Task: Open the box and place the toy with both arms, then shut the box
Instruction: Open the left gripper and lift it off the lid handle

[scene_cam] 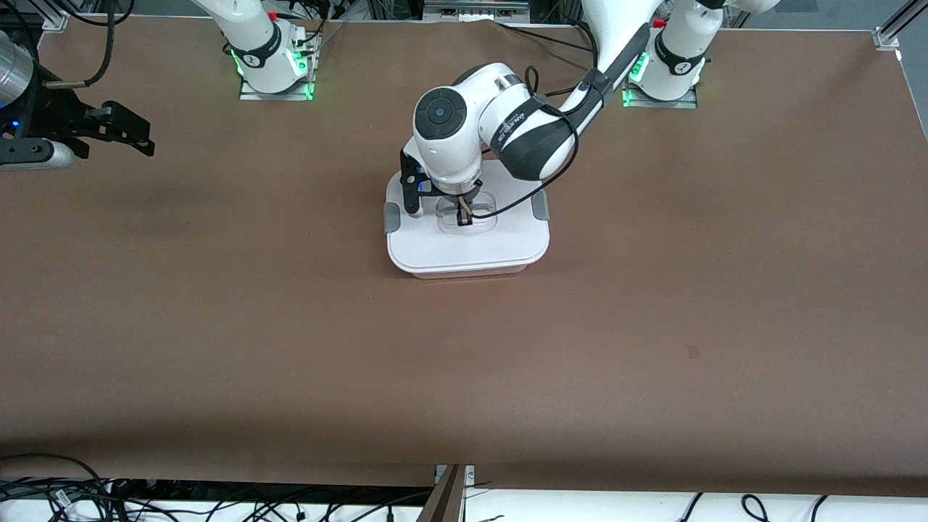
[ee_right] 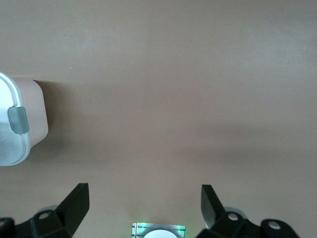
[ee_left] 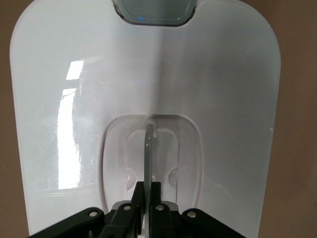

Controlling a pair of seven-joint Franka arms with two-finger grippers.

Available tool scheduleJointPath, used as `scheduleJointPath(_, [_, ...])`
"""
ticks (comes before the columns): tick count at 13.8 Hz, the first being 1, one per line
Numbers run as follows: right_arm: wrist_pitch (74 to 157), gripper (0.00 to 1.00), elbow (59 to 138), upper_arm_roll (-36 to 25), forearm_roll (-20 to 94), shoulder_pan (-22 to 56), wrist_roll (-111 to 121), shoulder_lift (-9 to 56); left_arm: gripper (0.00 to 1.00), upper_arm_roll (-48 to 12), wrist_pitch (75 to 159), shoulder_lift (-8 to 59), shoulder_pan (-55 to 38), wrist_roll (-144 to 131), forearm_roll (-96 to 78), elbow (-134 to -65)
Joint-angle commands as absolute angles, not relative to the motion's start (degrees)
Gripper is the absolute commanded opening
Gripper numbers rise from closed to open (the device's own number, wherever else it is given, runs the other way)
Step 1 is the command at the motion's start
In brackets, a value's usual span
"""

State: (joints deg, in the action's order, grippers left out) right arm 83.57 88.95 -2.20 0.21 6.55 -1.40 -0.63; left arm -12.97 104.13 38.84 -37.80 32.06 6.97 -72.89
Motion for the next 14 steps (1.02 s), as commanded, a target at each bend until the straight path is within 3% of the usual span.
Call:
scheduleJointPath(1, [81.9,1.00,87.3,-2.4,0.4,6.7,-1.1,-0.8,0.00,-12.7,104.8,40.2,-38.3,33.4,9.5,-73.4])
scheduleJointPath(8, [81.3,1.00,87.3,-2.1,0.4,6.8,-1.2,-0.8,0.00,-12.9,104.8,40.3,-38.6,34.3,11.8,-74.5])
scheduleJointPath(9, [81.3,1.00,87.3,-2.1,0.4,6.8,-1.3,-0.8,0.09,-12.9,104.7,40.2,-38.5,33.9,11.6,-74.5])
scheduleJointPath(10, [81.2,1.00,87.3,-2.1,0.4,6.8,-1.2,-0.8,0.47,-13.0,104.7,40.2,-38.3,34.0,11.3,-74.3])
scheduleJointPath(11, [81.3,1.00,87.3,-2.2,0.4,6.8,-1.2,-0.8,0.99,-13.0,104.4,40.1,-37.9,33.6,10.7,-73.9])
scheduleJointPath(14, [81.3,1.00,87.3,-2.5,0.4,6.7,-1.2,-0.8,1.00,-13.2,100.7,39.0,-37.4,33.8,10.2,-73.0])
